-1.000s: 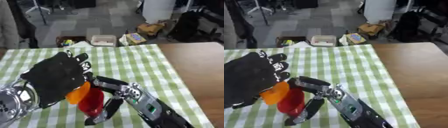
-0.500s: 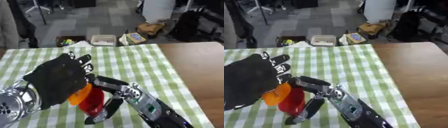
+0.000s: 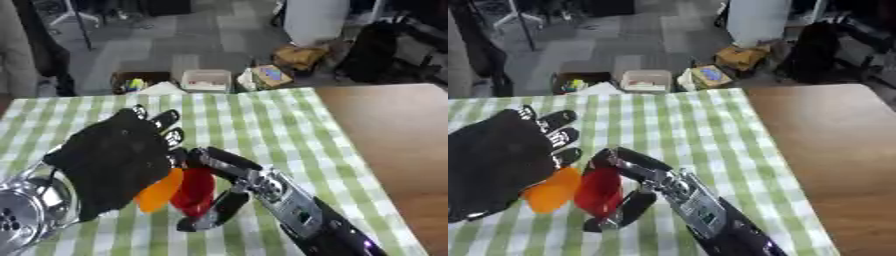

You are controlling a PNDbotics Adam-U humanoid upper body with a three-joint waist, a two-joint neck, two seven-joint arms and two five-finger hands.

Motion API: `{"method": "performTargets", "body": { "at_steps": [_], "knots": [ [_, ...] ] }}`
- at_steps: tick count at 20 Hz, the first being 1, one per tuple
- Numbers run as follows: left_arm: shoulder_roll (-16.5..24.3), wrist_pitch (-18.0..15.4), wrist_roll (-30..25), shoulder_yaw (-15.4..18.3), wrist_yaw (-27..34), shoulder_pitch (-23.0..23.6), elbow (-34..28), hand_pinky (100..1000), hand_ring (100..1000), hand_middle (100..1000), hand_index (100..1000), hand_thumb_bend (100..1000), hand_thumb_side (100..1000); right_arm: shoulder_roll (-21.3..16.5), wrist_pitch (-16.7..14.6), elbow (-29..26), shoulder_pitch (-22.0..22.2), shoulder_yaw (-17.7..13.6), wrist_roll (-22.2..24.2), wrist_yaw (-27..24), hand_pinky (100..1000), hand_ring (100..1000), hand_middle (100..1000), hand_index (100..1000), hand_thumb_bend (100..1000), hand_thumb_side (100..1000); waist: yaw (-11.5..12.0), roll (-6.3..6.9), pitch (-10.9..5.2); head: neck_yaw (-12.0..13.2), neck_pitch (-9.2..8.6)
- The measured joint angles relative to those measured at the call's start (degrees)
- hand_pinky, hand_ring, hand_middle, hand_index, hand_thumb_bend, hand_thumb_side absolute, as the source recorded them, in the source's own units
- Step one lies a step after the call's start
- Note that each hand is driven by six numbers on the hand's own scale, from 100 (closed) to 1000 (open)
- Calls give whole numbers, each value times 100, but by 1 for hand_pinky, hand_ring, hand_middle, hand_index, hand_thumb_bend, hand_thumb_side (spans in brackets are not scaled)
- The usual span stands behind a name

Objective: Pour the contents of one cup into another cup.

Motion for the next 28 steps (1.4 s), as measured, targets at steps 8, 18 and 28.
{"method": "performTargets", "body": {
  "at_steps": [8,18,28],
  "knots": [
    [1,44,29,9,36,37,0,100,769,120,557,707,100,-9,-147,319,0,-100,-328,294,226,300,306,448,283,100,0,9,1,-3,-1],
    [8,139,63,33,25,108,0,100,756,131,560,683,100,-27,-153,475,49,-186,-483,400,253,355,349,475,501,100,3,9,2,-4,-3],
    [25,629,312,188,308,382,-1,100,688,178,566,566,100,-96,-354,859,192,-436,-842,880,589,776,796,835,871,281,-3,-4,23,-4,-5]
  ]
}}
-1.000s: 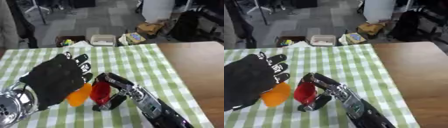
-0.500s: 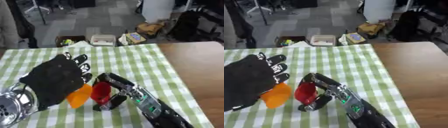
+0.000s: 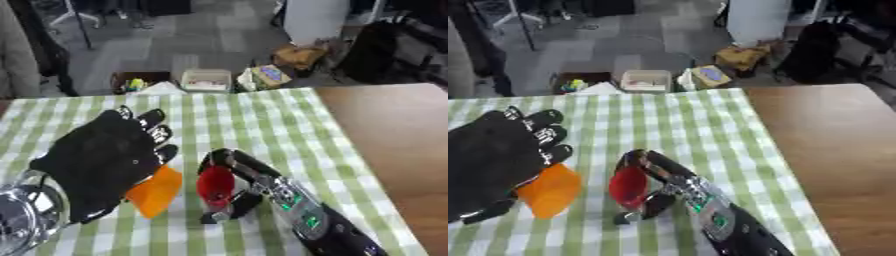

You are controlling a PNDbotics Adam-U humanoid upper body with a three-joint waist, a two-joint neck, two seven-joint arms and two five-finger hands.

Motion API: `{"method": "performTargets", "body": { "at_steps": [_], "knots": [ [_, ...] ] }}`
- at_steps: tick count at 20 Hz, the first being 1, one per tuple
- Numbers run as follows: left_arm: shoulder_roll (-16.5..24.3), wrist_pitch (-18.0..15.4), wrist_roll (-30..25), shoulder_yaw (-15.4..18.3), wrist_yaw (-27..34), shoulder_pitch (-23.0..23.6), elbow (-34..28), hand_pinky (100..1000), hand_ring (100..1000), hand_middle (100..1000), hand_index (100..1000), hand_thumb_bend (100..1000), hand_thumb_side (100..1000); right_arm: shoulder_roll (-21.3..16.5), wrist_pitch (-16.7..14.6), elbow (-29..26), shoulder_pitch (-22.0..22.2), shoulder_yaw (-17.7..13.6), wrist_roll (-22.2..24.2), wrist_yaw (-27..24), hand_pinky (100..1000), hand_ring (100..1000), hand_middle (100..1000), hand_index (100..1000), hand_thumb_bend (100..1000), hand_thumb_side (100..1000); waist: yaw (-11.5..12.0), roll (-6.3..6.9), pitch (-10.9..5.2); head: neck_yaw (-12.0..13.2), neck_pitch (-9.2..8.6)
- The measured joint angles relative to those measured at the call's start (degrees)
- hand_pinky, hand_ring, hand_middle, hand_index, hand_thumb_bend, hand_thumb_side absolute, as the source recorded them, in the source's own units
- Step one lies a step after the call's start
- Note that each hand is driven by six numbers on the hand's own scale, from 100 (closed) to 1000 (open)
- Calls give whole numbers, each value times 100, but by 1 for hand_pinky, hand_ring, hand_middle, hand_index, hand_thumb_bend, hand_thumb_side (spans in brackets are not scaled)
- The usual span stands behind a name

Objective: Pour the contents of one cup into another cup.

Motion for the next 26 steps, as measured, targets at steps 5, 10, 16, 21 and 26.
{"method": "performTargets", "body": {
  "at_steps": [5,10,16,21,26],
  "knots": [
    [51,797,514,161,730,302,0,100,628,225,571,406,100,-50,-64,30,49,-109,2,86,610,792,814,857,905,324,-2,-2,14,0,0],
    [99,1919,1455,232,2231,750,0,100,636,341,601,100,100,-128,-67,-38,113,-165,-29,82,608,789,805,857,878,350,-11,-35,30,0,-1],
    [187,2773,3022,45,5017,1178,210,100,758,439,651,100,127,-227,16,-380,187,-180,-46,-54,605,786,794,857,852,369,-53,-94,50,9,-40],
    [117,2280,4269,-172,6708,1354,1191,197,835,490,669,113,285,-246,108,-585,233,-180,-22,-145,604,785,790,852,844,377,-83,-150,69,34,-40],
    [-67,1552,5061,-193,7387,1530,2318,258,866,518,682,191,342,-249,158,-646,292,-179,-1,-167,604,783,782,851,835,386,-102,-200,85,34,-40]
  ]
}}
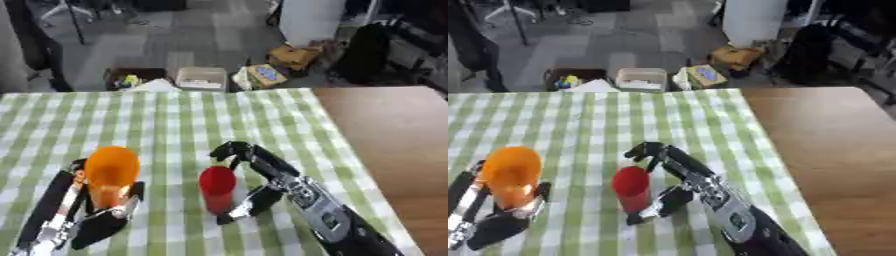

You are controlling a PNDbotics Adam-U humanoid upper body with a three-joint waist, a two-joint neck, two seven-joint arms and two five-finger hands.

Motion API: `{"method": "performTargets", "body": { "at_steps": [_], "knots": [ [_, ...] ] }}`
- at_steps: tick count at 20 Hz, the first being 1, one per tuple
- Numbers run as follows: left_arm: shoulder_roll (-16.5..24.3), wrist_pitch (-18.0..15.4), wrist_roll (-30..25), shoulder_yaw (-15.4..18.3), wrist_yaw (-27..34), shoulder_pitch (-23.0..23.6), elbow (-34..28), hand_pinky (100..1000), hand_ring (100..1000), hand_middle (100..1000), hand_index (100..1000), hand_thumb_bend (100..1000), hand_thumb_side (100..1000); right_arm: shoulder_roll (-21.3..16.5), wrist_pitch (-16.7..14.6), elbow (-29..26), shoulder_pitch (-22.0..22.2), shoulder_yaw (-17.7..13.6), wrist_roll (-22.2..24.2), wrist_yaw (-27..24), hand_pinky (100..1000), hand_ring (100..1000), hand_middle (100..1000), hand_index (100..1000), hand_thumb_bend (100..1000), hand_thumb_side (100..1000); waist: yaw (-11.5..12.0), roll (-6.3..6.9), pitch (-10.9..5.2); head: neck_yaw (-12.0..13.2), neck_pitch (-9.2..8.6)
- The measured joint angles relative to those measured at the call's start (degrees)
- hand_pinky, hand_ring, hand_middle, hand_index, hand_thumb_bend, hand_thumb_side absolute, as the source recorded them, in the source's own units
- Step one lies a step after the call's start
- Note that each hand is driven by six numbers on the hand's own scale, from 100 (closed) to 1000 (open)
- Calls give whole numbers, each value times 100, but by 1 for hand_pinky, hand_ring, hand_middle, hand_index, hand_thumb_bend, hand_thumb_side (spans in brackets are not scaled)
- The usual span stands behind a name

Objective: Pour the contents of one cup into another cup.

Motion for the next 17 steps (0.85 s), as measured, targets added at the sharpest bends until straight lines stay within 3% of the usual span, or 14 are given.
{"method": "performTargets", "body": {
  "at_steps": [3,4,5,6,9,12,17],
  "knots": [
    [-71,-336,316,30,113,44,461,324,952,589,714,335,404,0,13,-2,19,2,13,-6,605,781,779,849,832,390,1,-21,2,0,0],
    [-93,-425,390,42,131,52,590,366,1000,674,747,480,468,0,18,-2,20,2,18,-9,605,781,777,849,830,394,1,-26,2,-1,0],
    [-112,-503,440,54,141,62,680,397,1000,728,774,577,505,0,21,-2,21,2,21,-10,605,780,776,848,830,394,1,-36,3,-1,0],
    [-116,-569,470,70,139,79,737,464,1000,809,834,737,546,0,23,-2,23,2,23,-10,605,779,773,849,829,394,1,-48,4,-1,0],
    [-114,-692,446,99,0,122,711,616,1000,947,925,1000,610,0,26,-2,59,1,22,-10,604,777,769,848,828,397,21,-56,4,-1,0],
    [-80,-705,284,143,-247,179,364,686,1000,1000,959,1000,651,-1,29,-2,65,-2,18,-11,605,777,765,848,829,398,30,-55,4,-2,0],
    [130,-474,64,336,-484,351,-641,694,1000,1000,959,1000,717,-11,45,-2,66,-18,3,-18,604,769,765,846,800,432,63,-56,2,-5,0]
  ]
}}
